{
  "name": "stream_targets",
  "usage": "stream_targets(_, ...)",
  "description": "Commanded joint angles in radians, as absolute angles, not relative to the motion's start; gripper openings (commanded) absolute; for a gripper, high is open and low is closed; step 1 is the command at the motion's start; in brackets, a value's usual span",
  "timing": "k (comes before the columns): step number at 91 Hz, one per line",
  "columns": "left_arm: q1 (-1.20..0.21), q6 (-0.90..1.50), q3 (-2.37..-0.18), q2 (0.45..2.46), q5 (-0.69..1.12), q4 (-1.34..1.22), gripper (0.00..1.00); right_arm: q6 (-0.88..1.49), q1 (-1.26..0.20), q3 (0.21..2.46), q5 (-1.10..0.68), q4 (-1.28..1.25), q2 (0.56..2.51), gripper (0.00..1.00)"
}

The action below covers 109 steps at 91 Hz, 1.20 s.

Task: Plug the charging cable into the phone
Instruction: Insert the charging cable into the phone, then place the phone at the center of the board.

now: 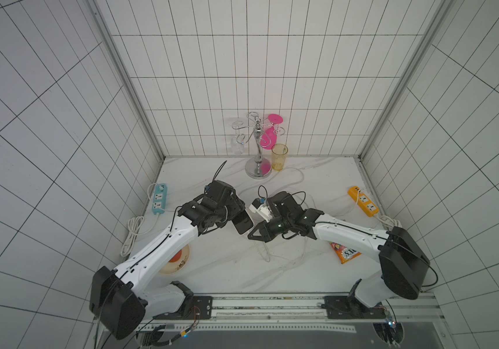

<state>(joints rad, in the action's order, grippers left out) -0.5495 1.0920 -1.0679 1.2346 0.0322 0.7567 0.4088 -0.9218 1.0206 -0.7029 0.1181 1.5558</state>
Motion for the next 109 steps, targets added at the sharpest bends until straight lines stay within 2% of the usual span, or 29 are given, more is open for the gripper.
stream_targets(1,-0.541,1.061,-1.090,1.235,0.156,0.822,0.00,0.362,-0.886,1.071,-0.674,-0.013,1.520,0.18)
stream_targets(14,-0.499,1.036,-1.100,1.256,0.133,0.830,0.00,0.345,-0.857,0.999,-0.715,0.002,1.459,0.41)
stream_targets(26,-0.473,1.014,-1.099,1.285,0.120,0.830,0.00,0.316,-0.849,0.946,-0.712,0.048,1.390,0.50)
stream_targets(34,-0.457,0.998,-1.090,1.310,0.096,0.830,0.03,0.319,-0.834,0.908,-0.694,0.063,1.350,0.52)
stream_targets(50,-0.411,0.953,-1.052,1.397,0.070,0.832,0.33,0.337,-0.801,0.860,-0.674,0.093,1.302,0.52)
stream_targets(56,-0.401,0.935,-1.052,1.447,0.044,0.842,0.40,0.339,-0.796,0.846,-0.661,0.100,1.286,0.52)
stream_targets(89,-0.359,0.892,-1.033,1.665,0.053,0.768,0.43,0.351,-0.781,0.814,-0.630,0.148,1.232,0.53)
stream_targets(97,-0.353,0.876,-1.049,1.713,0.055,0.774,0.58,0.350,-0.777,0.812,-0.624,0.160,1.226,0.53)
stream_targets(109,-0.354,0.871,-1.052,1.739,0.045,0.771,0.68,0.352,-0.773,0.814,-0.638,0.170,1.210,0.54)
